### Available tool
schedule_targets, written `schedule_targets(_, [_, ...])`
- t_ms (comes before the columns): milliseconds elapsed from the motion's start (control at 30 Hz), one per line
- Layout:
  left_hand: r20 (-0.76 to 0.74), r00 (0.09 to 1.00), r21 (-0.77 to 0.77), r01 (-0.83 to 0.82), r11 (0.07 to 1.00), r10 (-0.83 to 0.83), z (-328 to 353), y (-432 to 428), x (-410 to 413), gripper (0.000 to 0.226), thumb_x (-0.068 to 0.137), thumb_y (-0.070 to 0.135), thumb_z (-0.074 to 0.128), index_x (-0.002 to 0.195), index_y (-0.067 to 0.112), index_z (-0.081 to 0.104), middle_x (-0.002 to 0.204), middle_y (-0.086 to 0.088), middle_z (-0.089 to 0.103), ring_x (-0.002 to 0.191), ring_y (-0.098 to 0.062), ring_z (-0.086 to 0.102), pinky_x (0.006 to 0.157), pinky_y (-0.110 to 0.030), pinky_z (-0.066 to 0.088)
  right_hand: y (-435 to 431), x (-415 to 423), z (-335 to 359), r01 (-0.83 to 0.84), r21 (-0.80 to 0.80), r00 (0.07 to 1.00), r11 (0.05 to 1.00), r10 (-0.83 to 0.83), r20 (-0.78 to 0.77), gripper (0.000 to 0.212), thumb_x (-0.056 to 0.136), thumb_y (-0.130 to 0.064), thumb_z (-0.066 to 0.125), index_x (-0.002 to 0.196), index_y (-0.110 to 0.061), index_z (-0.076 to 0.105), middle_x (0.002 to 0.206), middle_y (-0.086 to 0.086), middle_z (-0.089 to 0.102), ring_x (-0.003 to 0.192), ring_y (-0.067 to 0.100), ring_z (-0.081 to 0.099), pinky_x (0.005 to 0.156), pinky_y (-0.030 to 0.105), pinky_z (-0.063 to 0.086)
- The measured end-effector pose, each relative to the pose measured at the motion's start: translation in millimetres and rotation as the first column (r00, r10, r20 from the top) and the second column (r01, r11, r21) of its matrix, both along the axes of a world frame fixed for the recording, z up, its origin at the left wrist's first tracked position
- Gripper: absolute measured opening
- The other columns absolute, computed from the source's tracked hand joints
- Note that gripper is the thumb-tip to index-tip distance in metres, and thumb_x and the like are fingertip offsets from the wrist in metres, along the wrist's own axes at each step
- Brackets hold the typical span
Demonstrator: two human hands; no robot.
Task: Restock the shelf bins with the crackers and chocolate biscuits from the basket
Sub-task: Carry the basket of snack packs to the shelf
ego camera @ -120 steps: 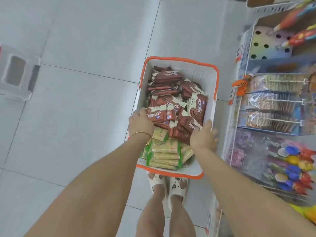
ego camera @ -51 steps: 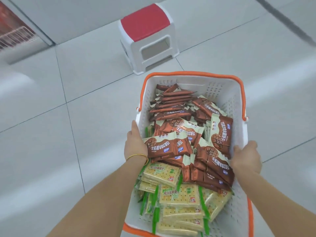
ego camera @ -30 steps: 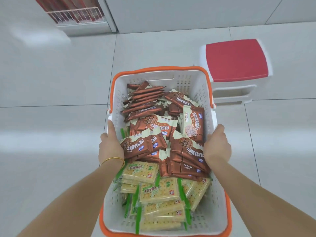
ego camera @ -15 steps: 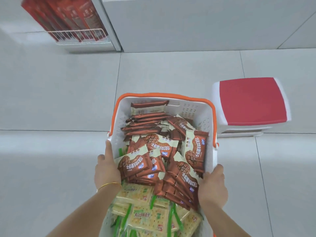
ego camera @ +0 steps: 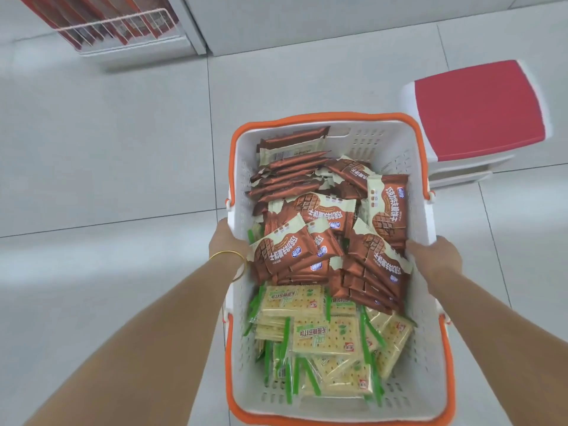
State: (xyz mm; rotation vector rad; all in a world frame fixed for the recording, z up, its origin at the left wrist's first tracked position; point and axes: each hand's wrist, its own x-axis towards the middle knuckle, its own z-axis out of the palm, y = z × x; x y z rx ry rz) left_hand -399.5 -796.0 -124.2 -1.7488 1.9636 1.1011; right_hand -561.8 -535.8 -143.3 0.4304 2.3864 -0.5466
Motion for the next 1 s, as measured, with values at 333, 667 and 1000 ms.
schedule_targets(333, [-0.016, 0.998, -0.044, 0.052, 0.998, -0.053, -9.4, -10.4, 19.4, 0.041, 0.082, -0.008, 0.054, 0.121, 0.006, 0.052, 0.095, -0.01, 0.052, 0.086, -0.028, 0.046, 0.075, -0.032, 0.039, 17.4, 16.3, -7.4, -0.024, 0.008, 0.997, 1.0, 0.024, -0.069, 0.017, 0.077, -0.013, 0.068, 0.075, -0.002, 0.055, 0.068, 0.01, 0.052, 0.071, 0.031, 0.052, 0.058, 0.029, 0.038])
schedule_targets(667, [-0.013, 0.991, -0.082, 0.135, 0.987, -0.136, 26.1, -62.7, 3.2, 0.043, 0.08, -0.009, 0.056, 0.12, 0.006, 0.052, 0.093, -0.009, 0.051, 0.085, -0.029, 0.046, 0.072, -0.032, 0.039, -17.2, 18.7, 19.1, 0.024, -0.072, 0.993, 0.997, -0.032, -0.111, 0.019, 0.078, -0.011, 0.069, 0.069, -0.002, 0.056, 0.059, 0.008, 0.049, 0.062, 0.029, 0.048, 0.055, 0.029, 0.034])
schedule_targets(1000, [-0.037, 0.983, -0.179, 0.17, 0.969, -0.18, 60.7, -160.0, -116.2, 0.044, 0.08, -0.011, 0.056, 0.121, 0.003, 0.051, 0.112, -0.021, 0.057, 0.104, -0.04, 0.052, 0.078, -0.036, 0.042, -107.3, -72.0, 33.5, 0.078, -0.184, 0.981, 0.98, -0.109, -0.159, 0.02, 0.078, -0.013, 0.068, 0.084, 0.005, 0.061, 0.078, 0.017, 0.059, 0.074, 0.033, 0.055, 0.064, 0.033, 0.043])
